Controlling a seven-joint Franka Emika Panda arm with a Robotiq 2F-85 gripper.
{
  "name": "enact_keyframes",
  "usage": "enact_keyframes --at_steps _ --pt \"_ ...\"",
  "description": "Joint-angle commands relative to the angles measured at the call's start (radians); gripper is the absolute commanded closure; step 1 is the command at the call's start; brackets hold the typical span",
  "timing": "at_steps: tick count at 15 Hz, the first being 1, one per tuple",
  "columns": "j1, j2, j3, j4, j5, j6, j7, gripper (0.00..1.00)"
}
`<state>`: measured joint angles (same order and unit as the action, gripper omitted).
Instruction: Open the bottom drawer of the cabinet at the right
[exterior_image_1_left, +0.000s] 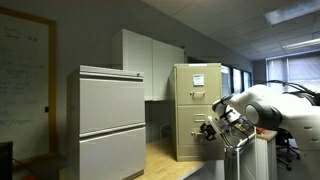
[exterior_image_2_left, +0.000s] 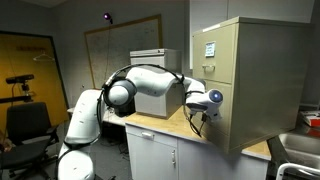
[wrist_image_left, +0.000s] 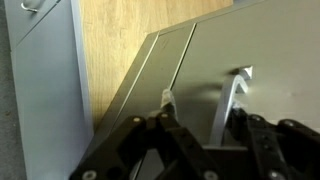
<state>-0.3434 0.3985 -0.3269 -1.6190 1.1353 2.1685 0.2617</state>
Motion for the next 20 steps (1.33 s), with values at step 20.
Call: enact_keyframes --at_steps 20 --pt "0.095 -0.277 0.108 -0.304 -0.532 0.215 0.15 0.94"
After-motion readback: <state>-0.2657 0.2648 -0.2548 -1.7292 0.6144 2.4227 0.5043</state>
